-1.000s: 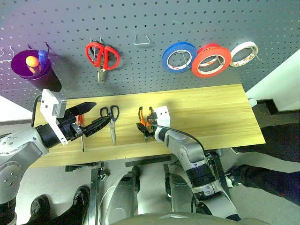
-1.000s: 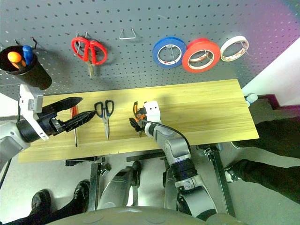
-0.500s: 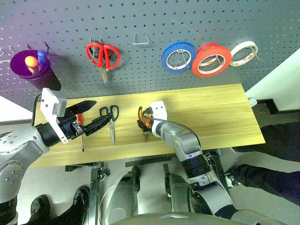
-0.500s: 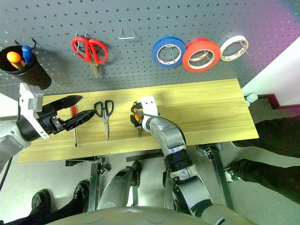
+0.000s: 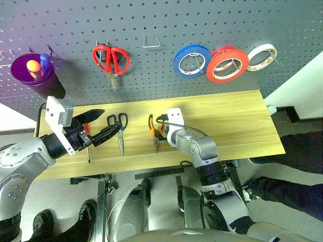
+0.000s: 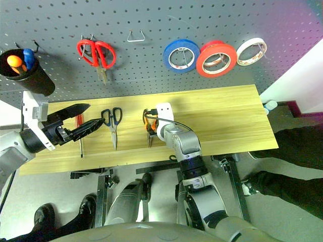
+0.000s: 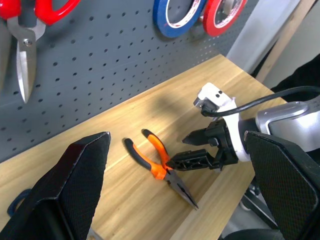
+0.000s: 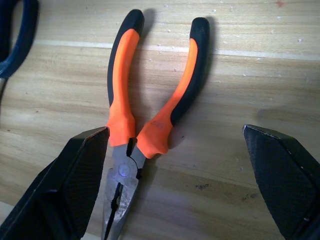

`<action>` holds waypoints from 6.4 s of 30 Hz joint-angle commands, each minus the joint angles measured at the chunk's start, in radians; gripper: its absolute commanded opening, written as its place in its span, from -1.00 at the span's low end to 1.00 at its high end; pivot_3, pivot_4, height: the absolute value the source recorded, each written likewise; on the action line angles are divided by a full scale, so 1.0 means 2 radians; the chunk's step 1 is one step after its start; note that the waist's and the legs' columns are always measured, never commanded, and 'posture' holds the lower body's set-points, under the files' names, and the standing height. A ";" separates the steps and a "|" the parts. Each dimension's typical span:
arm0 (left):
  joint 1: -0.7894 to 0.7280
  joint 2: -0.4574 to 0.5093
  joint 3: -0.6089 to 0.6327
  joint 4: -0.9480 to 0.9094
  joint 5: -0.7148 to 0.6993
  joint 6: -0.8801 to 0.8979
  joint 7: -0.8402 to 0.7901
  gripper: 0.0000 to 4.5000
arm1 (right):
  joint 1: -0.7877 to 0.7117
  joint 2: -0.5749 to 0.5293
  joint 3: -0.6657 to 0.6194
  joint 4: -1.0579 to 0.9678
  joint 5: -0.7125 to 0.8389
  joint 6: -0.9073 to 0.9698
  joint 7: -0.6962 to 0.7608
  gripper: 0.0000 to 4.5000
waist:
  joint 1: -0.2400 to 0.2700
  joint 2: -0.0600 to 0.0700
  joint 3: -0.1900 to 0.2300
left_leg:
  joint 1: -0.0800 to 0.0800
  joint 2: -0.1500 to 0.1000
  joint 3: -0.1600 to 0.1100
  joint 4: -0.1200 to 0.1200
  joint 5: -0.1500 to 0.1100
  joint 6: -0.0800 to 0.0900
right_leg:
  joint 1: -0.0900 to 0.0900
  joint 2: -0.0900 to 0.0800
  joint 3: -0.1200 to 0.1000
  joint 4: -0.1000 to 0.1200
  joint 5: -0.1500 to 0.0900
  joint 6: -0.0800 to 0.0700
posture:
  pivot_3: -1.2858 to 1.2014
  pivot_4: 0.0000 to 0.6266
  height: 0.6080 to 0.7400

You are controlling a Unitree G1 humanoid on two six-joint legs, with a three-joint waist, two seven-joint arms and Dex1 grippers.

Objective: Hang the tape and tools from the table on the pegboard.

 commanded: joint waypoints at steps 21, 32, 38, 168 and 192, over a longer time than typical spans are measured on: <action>0.025 -0.004 0.012 -0.054 -0.048 0.003 0.049 1.00 | -0.026 0.070 -0.033 -0.004 0.112 0.003 -0.014 0.99 | 0.001 0.000 0.007 | -0.004 0.000 0.000 0.000 0.000 0.001 | -0.004 0.000 0.000 0.000 0.000 0.000 | 0.14 0.36 1.00; 0.034 0.000 0.018 -0.063 -0.060 0.002 0.063 1.00 | -0.037 0.061 0.009 0.025 0.098 -0.016 -0.014 0.99 | 0.003 -0.001 0.015 | -0.004 0.000 0.000 0.000 0.000 0.001 | -0.004 0.000 0.000 0.000 0.000 0.000 | 0.17 0.36 1.00; 0.049 0.002 0.027 -0.077 -0.071 0.002 0.076 1.00 | -0.043 0.053 0.016 0.041 0.089 -0.034 -0.013 0.99 | 0.005 -0.001 0.017 | -0.004 0.000 0.000 0.000 0.000 0.001 | -0.004 0.000 0.000 0.000 0.000 0.000 | 0.19 0.38 1.00; 0.088 0.036 0.061 -0.095 -0.128 -0.002 0.109 1.00 | -0.042 0.039 0.125 0.064 -0.035 -0.084 0.032 0.99 | 0.029 -0.003 0.022 | -0.005 0.000 0.000 -0.008 0.002 -0.003 | -0.006 -0.001 -0.002 -0.006 0.000 0.000 | 0.23 0.39 1.00; 0.102 0.035 0.071 -0.102 -0.133 -0.004 0.114 1.00 | -0.049 0.039 0.123 0.093 -0.062 -0.081 0.033 -0.07 | 0.029 -0.005 0.025 | -0.005 0.000 0.000 -0.008 0.002 -0.003 | -0.006 -0.001 -0.002 -0.006 0.000 0.000 | 0.24 0.40 1.00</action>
